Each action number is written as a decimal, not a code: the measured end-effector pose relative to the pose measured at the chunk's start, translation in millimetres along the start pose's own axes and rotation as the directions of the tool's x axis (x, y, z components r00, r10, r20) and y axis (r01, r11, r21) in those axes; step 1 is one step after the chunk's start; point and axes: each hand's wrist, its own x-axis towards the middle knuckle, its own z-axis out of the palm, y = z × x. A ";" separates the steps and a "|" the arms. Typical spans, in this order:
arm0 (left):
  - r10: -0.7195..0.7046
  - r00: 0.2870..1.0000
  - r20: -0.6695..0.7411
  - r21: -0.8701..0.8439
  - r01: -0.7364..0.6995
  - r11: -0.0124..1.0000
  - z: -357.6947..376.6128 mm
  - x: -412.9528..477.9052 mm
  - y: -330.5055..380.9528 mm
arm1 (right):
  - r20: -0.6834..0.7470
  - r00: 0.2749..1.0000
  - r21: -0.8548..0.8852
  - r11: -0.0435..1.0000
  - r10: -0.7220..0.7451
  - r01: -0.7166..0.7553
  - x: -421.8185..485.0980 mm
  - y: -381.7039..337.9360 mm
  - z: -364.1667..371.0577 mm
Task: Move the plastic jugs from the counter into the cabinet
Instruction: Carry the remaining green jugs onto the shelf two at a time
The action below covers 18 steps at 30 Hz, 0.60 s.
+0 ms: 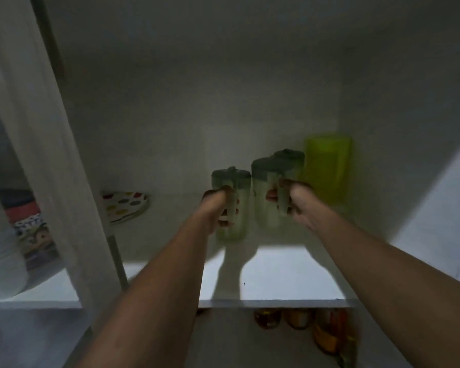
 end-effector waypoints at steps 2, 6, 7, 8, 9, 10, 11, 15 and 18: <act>-0.012 1.000 -0.005 0.011 0.012 1.000 -2.2 33.8 5.2 | 0.008 1.000 -0.031 0.999 0.016 -0.015 33.5 2.8 7.3; -0.038 0.999 -0.001 -0.011 0.038 0.999 -6.7 96.1 9.3 | 0.040 0.999 -0.011 1.000 0.005 -0.004 89.4 8.7 21.6; -0.043 0.999 -0.005 -0.021 0.043 0.999 -7.5 109.1 10.7 | 0.030 1.000 -0.012 1.000 0.008 -0.008 100.7 9.2 26.3; -0.053 0.998 -0.012 -0.026 0.053 0.998 -7.8 120.8 12.8 | 0.028 0.999 -0.012 1.000 0.015 -0.015 111.5 10.0 31.3; -0.065 0.998 -0.018 -0.027 0.064 0.998 -8.0 131.4 14.2 | 0.028 0.999 -0.026 0.999 0.027 -0.026 120.1 10.4 35.8; -0.075 0.997 -0.018 -0.027 0.074 0.997 -8.0 141.1 15.2 | 0.029 0.999 -0.028 0.999 0.039 -0.038 129.9 11.7 39.8; -0.081 0.997 -0.017 -0.033 0.081 0.996 -7.8 150.5 15.2 | 0.026 0.998 -0.044 0.998 0.049 -0.047 138.0 12.7 42.4; -0.110 0.994 -0.025 -0.049 0.109 0.993 -7.6 179.2 10.7 | 0.024 0.996 -0.056 0.995 0.082 -0.080 163.5 19.0 50.4; -0.102 0.994 -0.025 -0.051 0.101 0.994 -4.9 187.8 10.3 | 0.021 0.993 -0.057 0.992 0.117 -0.116 172.6 21.6 54.9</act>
